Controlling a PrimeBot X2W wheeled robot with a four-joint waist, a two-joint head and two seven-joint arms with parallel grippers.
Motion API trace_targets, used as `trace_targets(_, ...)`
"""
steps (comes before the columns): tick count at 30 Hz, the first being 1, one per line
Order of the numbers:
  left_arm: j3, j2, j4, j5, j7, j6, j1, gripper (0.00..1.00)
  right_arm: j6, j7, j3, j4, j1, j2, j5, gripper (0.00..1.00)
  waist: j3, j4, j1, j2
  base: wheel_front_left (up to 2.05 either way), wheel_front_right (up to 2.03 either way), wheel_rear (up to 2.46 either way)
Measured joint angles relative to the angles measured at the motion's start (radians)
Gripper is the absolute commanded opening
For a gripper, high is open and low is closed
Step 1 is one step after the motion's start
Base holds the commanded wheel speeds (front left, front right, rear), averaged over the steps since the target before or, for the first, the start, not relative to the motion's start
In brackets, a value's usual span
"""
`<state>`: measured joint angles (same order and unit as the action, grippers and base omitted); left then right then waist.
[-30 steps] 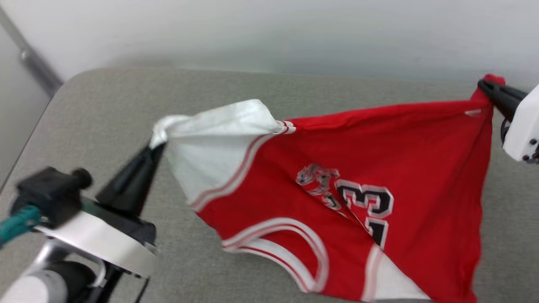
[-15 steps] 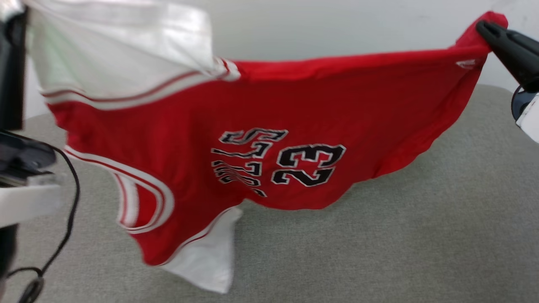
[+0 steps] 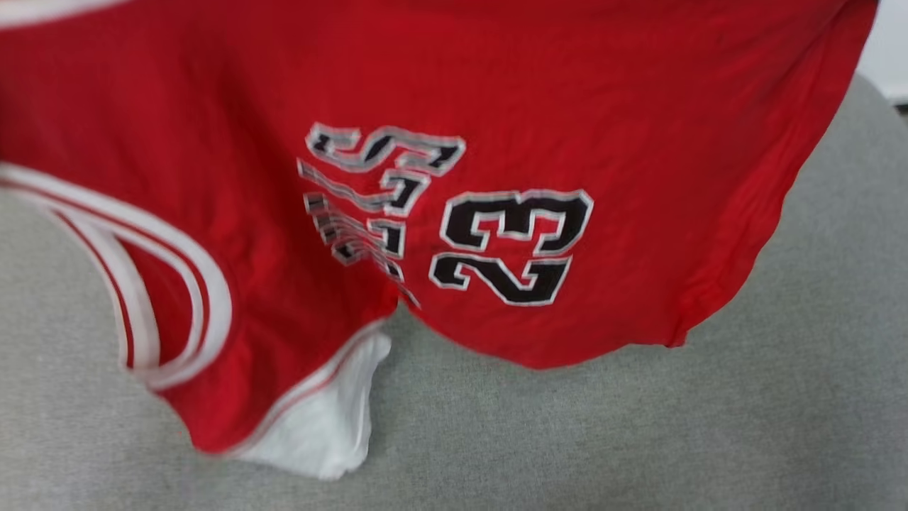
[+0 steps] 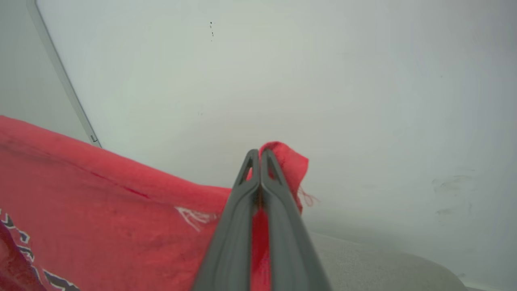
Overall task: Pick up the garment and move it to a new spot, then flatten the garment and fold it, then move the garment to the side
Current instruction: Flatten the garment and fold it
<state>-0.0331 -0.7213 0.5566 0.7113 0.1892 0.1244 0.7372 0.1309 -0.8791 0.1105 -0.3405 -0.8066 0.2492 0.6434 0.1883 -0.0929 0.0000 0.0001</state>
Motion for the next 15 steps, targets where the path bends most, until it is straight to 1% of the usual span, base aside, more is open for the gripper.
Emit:
trace_targets(3, 0.021, -0.019, -0.058, 0.007, 0.016, -0.022, 0.102, 0.0, 0.0, 0.012, -0.006, 0.009, -0.064, 0.003, -0.017, 0.0, 0.055, -0.004, 0.0, 0.0, 0.0, 0.0, 0.0)
trace_targets(7, 0.052, -0.023, -0.165, 0.022, 0.028, -0.054, 0.272, 0.0, 0.0, 0.046, -0.025, 0.062, -0.173, 0.016, -0.058, 0.0, 0.14, -0.006, 0.0, 0.0, 0.0, 0.0, 0.0)
trace_targets(11, 0.11, -0.016, -0.304, 0.008, 0.027, -0.099, 0.47, 0.0, 0.0, 0.119, -0.047, 0.167, -0.31, 0.029, -0.103, 0.0, 0.228, -0.005, 0.0001, 0.0, 0.0, 0.0, 0.0)
trace_targets(15, 0.17, 0.019, -0.475, -0.042, -0.004, -0.135, 0.694, 0.0, 0.0, 0.219, -0.066, 0.301, -0.47, 0.039, -0.17, 0.0, 0.314, -0.001, 0.0001, 0.0, 0.0, 0.0, 0.0)
